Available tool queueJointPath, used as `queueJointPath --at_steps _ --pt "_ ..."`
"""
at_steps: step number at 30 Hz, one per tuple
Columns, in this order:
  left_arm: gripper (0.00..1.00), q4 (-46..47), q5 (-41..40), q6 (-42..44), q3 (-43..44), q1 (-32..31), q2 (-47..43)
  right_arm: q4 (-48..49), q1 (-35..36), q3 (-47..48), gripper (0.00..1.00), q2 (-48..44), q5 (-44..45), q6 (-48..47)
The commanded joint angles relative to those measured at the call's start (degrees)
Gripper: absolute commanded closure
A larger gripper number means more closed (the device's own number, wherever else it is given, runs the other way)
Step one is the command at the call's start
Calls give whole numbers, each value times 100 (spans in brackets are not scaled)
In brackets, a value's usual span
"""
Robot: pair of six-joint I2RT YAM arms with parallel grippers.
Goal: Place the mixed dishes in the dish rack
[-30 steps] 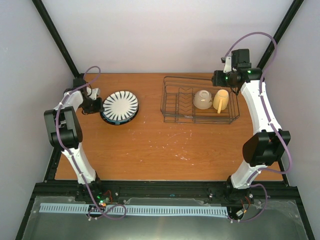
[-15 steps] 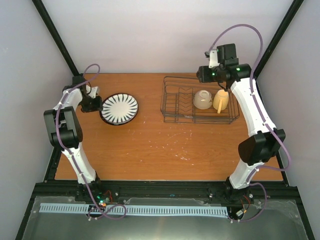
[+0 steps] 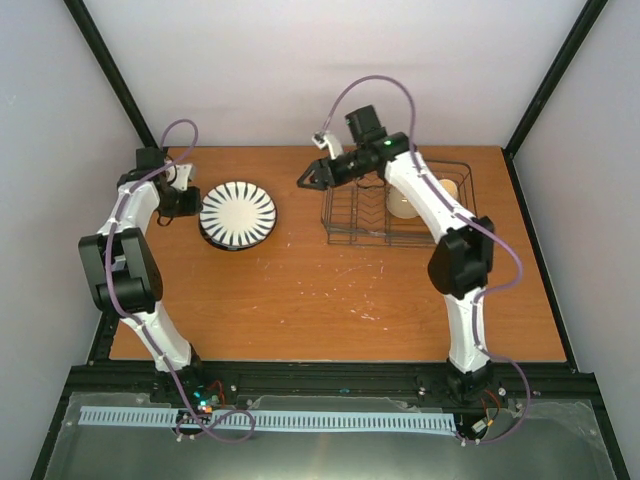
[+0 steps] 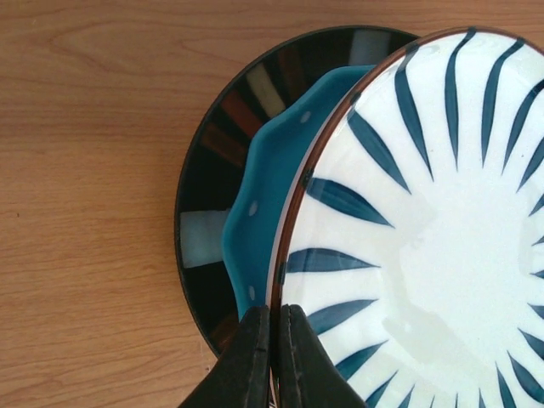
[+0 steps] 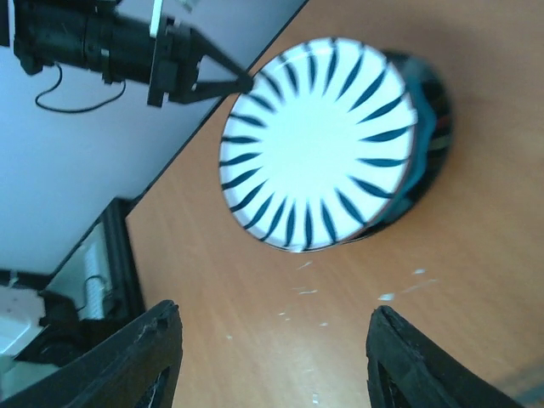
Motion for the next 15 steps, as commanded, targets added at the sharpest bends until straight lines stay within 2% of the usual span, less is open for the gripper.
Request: queueJointPath --at_steps 1,5,9,15 --pt "99 752 626 314 -398 -13 -344 -29 259 455 41 594 -1059 187" --pt "99 1229 941 358 -792 -4 -286 15 437 580 41 979 -1036 227" --pt "99 1640 1132 384 -1016 -15 -273 56 549 761 40 1261 -647 271" --pt "100 1863 1305 570 -896 45 -1 39 699 1212 40 1801 -407 457"
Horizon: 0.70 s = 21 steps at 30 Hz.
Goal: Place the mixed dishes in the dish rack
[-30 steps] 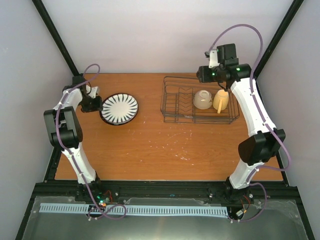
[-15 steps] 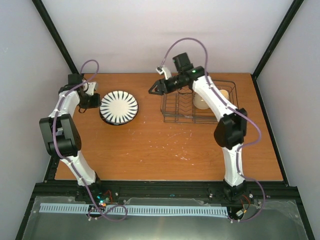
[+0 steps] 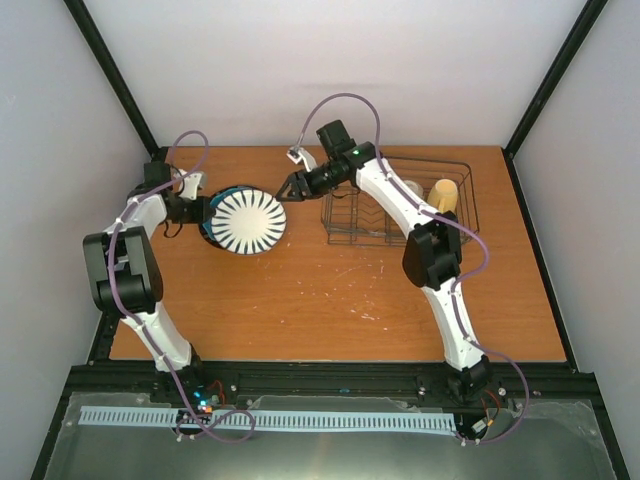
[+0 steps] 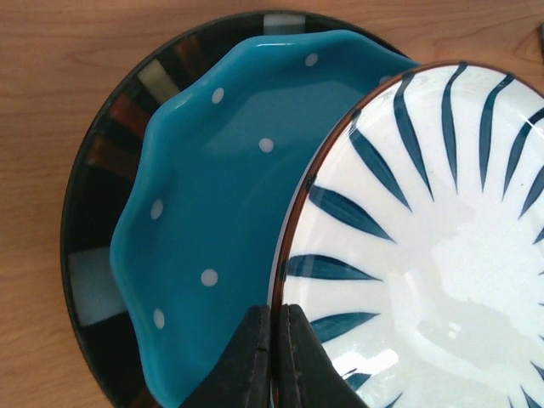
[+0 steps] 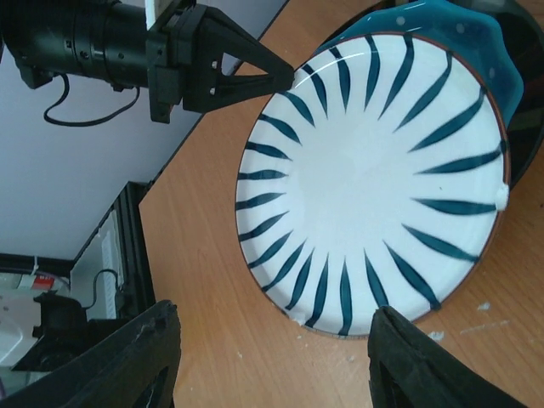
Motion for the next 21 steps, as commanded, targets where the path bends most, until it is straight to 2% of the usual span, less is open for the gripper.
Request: queueJointPath --at_steps 1,8,19,21 --pt "99 539 468 233 278 90 236 8 203 346 40 392 203 162" --pt "99 668 680 140 572 290 528 -372 550 261 40 687 884 23" --pt "99 852 955 38 658 445 712 -683 620 446 40 880 2057 110" --pt "99 887 1020 17 653 444 729 -679 619 551 40 967 2012 188"
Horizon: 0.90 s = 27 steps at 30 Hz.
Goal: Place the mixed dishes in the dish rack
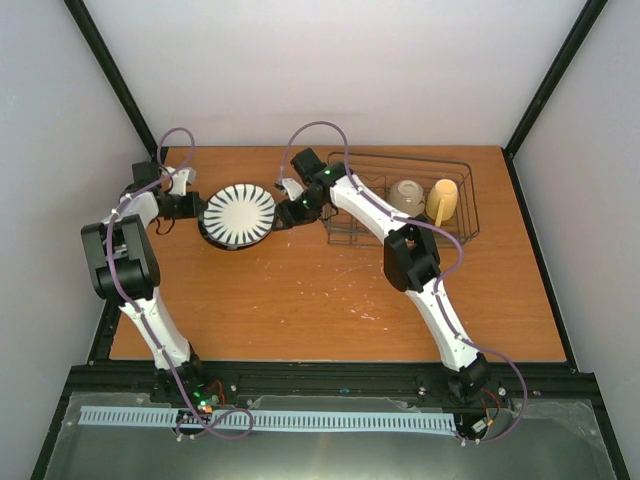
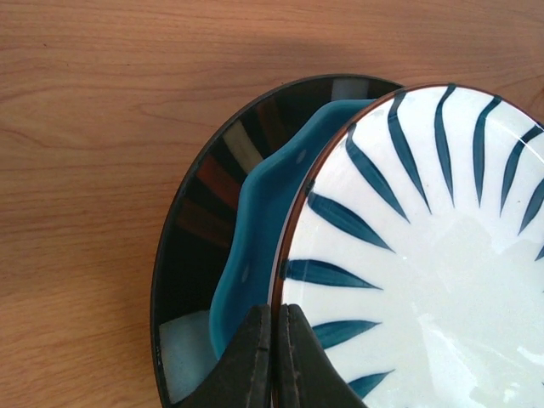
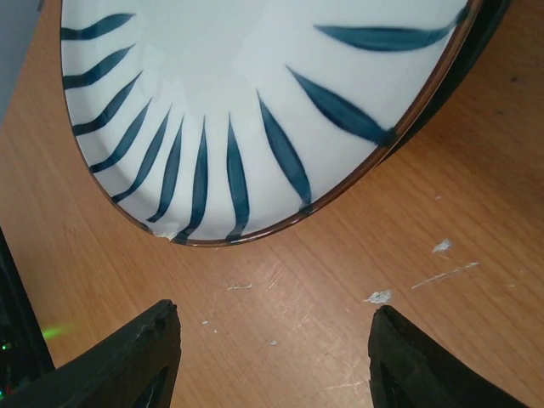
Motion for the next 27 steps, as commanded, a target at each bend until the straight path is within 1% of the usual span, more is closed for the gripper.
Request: queueJointPath --at_steps 1,5,8,11,17,20,27 --pt "99 320 462 -36 263 25 38 -166 6 435 40 233 301 188" --pt "99 447 655 -124 145 25 -22 -301 6 1067 40 644 77 394" --pt "99 521 789 -190 14 24 -87 -136 10 1170 40 738 -7 572" --pt "100 595 844 -202 -167 16 -191 -207 8 1322 41 853 20 603" --pt "99 747 1063 -262 -408 8 -235 -75 6 1326 43 957 -60 740" --pt "99 777 1133 -288 -400 -58 -213 159 6 1322 47 969 -185 878" --pt "100 722 1100 -256 -258 -423 -145 648 6 1318 63 1024 -646 1270"
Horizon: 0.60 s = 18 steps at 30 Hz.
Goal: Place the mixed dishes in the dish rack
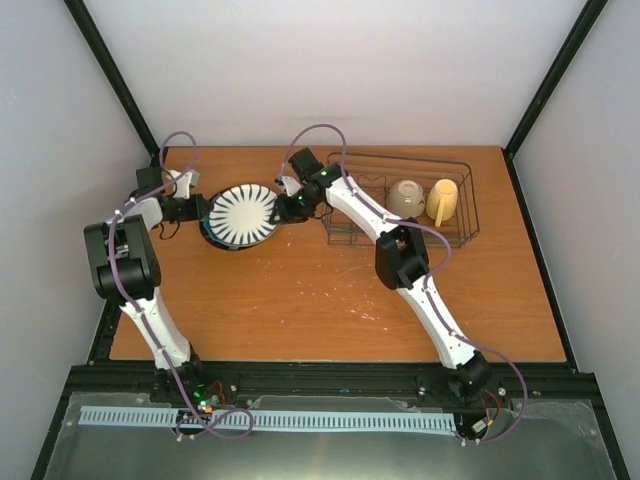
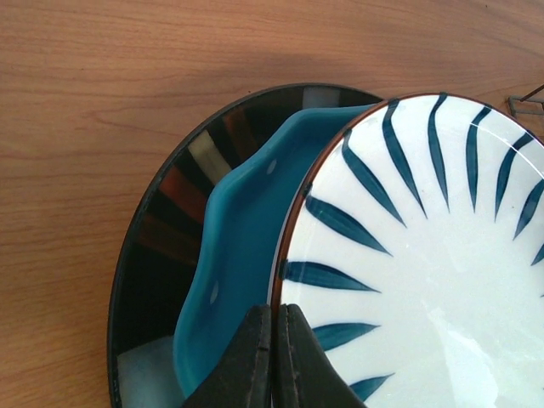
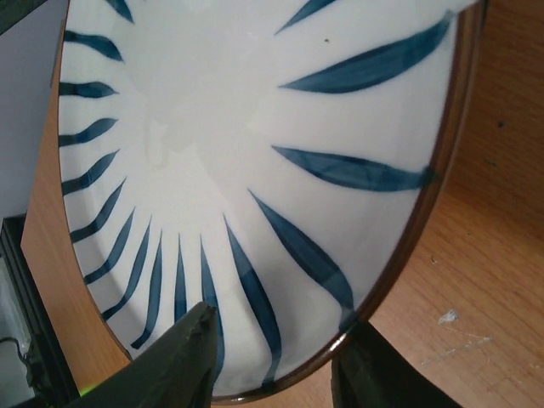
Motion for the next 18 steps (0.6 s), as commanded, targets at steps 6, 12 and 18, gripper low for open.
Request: queueJointPath --at_steps 6,12,18 --pt "99 107 693 -55 196 -632 -116 677 37 157 91 119 -750 390" --pt "97 37 589 -30 258 -667 -94 807 37 120 97 -138 -662 304" --pt "72 -60 524 7 360 -667 -13 1043 -5 -8 97 -458 -720 353"
